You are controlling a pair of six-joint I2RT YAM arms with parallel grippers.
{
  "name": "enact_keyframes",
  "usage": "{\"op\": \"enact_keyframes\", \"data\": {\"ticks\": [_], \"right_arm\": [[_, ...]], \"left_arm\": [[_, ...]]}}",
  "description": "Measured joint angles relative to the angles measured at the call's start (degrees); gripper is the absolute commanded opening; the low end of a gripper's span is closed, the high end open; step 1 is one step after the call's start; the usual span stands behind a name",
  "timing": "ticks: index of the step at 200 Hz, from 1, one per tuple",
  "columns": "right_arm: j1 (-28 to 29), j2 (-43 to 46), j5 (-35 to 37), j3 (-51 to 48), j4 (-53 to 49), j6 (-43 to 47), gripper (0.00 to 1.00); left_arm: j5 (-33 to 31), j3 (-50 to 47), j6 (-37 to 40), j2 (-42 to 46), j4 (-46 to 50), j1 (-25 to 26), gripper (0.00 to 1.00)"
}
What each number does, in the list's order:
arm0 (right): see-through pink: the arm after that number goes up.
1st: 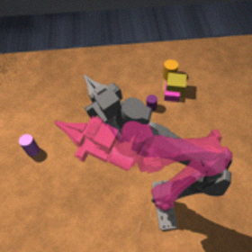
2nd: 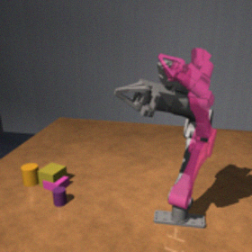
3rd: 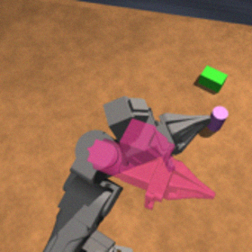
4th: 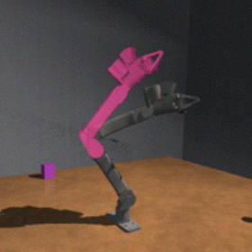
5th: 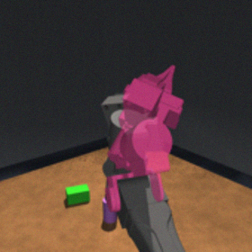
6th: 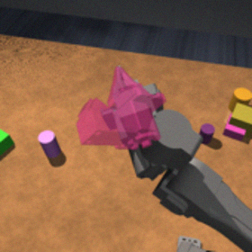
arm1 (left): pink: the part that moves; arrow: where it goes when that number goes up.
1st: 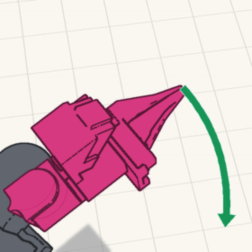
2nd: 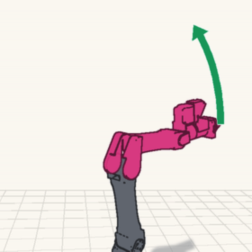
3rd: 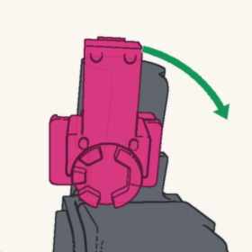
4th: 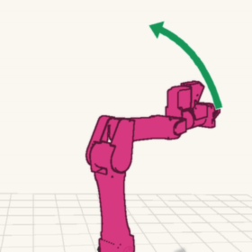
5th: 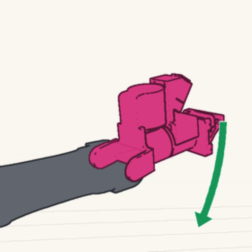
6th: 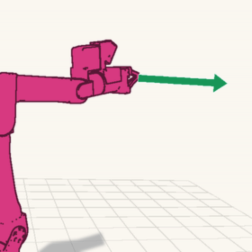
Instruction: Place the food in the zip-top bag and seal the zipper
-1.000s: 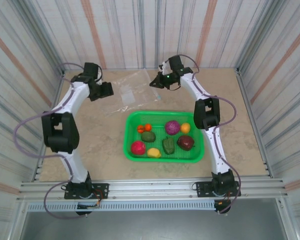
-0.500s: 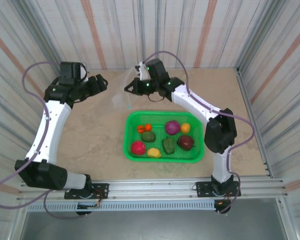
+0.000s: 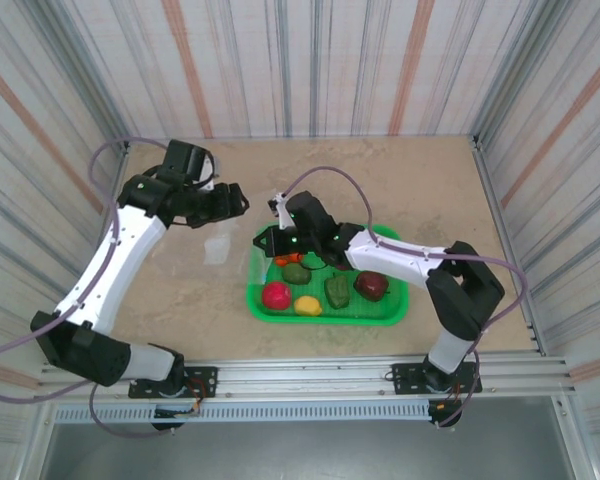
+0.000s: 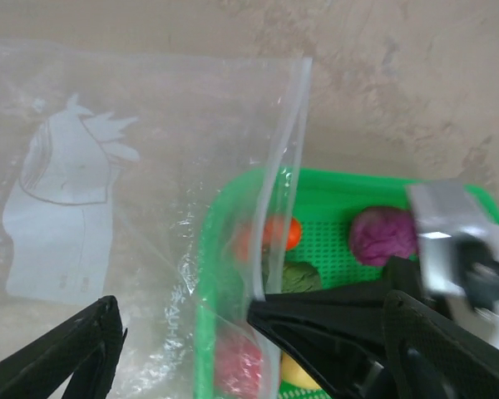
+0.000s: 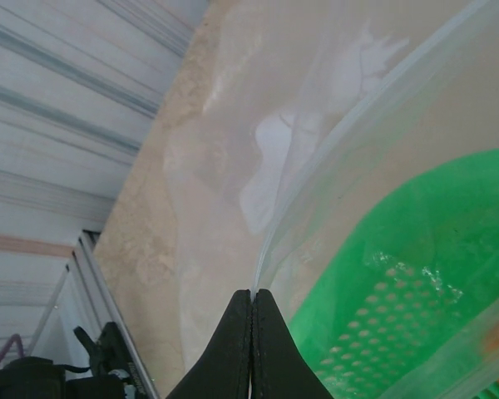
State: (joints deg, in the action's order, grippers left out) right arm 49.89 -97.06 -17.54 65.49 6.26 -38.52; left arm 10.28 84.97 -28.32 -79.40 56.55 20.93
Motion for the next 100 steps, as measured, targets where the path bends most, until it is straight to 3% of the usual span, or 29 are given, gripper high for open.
{"op": "enact_keyframes", "data": {"ticks": [42,100], "right_arm": [[0.13,4.17,1.51,-7.58,9.03,1.7,0.0],[0.44,4.63,1.51,-7.76,12.22,3.39,0.0]], "left_arm": [[-1.97,0.0,-0.02,-4.09,1.29,3.19,0.82],[-2.6,1.05,-0.33,-9.2,1.9,5.44,0.8]]}}
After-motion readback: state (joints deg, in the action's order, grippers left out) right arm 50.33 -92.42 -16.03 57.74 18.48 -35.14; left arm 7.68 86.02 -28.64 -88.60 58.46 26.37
